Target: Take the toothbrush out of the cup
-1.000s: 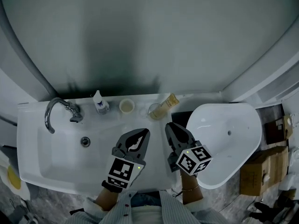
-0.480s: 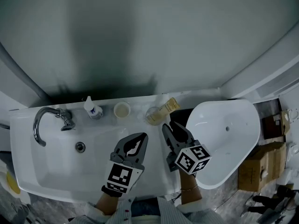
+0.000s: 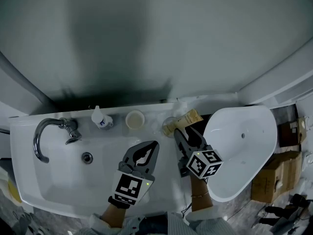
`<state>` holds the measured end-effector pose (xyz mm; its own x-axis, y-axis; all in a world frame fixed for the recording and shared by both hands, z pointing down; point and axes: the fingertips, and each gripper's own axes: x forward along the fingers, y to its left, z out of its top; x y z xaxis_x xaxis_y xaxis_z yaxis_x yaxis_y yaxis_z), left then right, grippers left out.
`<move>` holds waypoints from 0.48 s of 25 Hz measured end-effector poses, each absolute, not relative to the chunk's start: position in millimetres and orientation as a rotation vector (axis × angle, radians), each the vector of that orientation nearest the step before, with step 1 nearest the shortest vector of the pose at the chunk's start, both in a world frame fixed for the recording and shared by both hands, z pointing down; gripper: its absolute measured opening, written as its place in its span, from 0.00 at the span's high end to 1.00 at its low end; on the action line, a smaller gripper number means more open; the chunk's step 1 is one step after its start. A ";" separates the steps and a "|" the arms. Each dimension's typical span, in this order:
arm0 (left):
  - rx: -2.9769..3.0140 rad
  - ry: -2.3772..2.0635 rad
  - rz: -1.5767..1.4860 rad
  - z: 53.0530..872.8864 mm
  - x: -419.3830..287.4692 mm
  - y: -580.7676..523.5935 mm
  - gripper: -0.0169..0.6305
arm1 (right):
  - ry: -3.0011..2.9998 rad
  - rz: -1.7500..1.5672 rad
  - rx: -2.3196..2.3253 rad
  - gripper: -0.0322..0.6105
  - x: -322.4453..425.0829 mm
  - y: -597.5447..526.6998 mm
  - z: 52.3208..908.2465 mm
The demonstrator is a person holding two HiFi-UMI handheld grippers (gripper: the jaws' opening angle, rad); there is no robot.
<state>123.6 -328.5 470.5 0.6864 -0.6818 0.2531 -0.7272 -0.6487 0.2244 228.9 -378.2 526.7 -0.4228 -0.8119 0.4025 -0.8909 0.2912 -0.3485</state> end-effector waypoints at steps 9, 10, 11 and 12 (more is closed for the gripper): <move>2.593 -1.049 0.227 490.6 122.5 -335.4 0.95 | -2.405 0.714 1.646 0.62 227.6 -404.0 524.4; 2.594 -1.042 0.229 492.1 122.8 -335.5 0.95 | -2.409 0.703 1.649 0.62 227.0 -406.1 522.6; 2.594 -1.035 0.230 493.2 123.1 -335.3 0.95 | -2.413 0.693 1.651 0.62 226.5 -407.8 520.7; 2.594 -1.030 0.232 494.1 123.1 -335.1 0.95 | -2.419 0.685 1.652 0.62 226.0 -409.0 518.9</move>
<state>123.1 -335.1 494.1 0.7240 -0.6340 0.2718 -0.6893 -0.6798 0.2505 226.0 -409.0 518.9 -0.3907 -0.8488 0.3563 -0.9096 0.2964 -0.2913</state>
